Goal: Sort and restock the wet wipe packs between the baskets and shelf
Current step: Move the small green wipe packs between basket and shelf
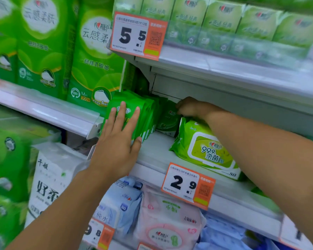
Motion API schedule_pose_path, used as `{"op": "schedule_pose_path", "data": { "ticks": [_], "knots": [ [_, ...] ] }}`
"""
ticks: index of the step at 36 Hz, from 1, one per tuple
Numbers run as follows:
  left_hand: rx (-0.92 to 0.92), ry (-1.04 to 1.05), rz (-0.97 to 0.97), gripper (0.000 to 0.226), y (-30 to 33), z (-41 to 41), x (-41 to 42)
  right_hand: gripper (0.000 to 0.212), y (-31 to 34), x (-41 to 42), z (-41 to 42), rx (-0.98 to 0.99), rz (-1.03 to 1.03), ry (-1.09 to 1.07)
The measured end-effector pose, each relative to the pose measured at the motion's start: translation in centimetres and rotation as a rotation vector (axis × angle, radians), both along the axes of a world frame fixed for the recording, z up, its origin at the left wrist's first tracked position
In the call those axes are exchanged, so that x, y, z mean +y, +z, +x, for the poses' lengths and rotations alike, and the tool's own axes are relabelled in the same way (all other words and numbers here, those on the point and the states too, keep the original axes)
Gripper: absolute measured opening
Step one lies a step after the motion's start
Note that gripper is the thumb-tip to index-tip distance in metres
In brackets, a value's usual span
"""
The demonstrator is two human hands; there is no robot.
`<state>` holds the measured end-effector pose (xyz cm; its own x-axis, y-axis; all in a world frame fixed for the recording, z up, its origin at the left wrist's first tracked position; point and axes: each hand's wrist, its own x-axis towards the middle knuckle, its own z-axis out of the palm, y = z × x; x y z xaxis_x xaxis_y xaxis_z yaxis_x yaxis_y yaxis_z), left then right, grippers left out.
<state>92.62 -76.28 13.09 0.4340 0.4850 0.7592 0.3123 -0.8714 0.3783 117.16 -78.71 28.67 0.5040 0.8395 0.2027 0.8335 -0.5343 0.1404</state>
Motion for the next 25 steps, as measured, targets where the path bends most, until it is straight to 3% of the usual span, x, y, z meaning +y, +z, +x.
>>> {"op": "schedule_pose_path", "data": {
  "ticks": [4, 7, 10, 11, 13, 17, 19, 21, 23, 25],
  "knots": [
    [-0.031, -0.037, 0.12, 0.056, 0.3, -1.4, -2.5, 0.042, -0.9, -6.2, -5.8, 0.033, 0.157, 0.146],
    [-0.073, -0.088, 0.239, 0.03, -1.3, -2.7, -5.4, 0.033, -6.0, -13.0, -10.4, 0.008, 0.552, 0.389],
    [0.075, -0.161, 0.106, 0.017, -5.5, -4.9, -8.9, 0.013, -15.6, -20.7, -17.0, 0.189, 0.907, 0.55],
    [0.212, -0.165, 0.02, 0.017, -7.2, -5.4, -10.0, 0.008, -19.3, -22.4, -18.7, 0.321, 0.9, 0.547],
    [0.546, -0.19, -0.132, 0.024, -12.2, -7.5, -13.1, 0.008, -27.8, -26.1, -21.9, 0.591, 0.695, 0.396],
    [1.223, -0.224, -0.454, 0.056, -22.7, -14.0, -19.1, 0.055, -40.9, -31.4, -25.7, 0.99, 0.021, 0.048],
    [1.331, -0.107, -0.653, 0.063, -27.1, -18.1, -21.9, 0.071, -44.5, -33.7, -27.4, 1.122, -0.161, -0.087],
    [1.371, -0.016, -0.769, 0.057, -30.4, -21.1, -23.7, 0.084, -47.3, -35.2, -28.3, 1.123, -0.244, -0.186],
    [1.384, 0.072, -0.761, 0.058, -32.0, -21.7, -24.5, 0.089, -49.4, -36.4, -28.5, 1.069, -0.222, -0.294],
    [1.297, 0.083, -0.81, 0.079, -32.6, -20.8, -24.6, 0.087, -50.5, -36.9, -28.1, 1.118, -0.029, -0.445]
  ]
}}
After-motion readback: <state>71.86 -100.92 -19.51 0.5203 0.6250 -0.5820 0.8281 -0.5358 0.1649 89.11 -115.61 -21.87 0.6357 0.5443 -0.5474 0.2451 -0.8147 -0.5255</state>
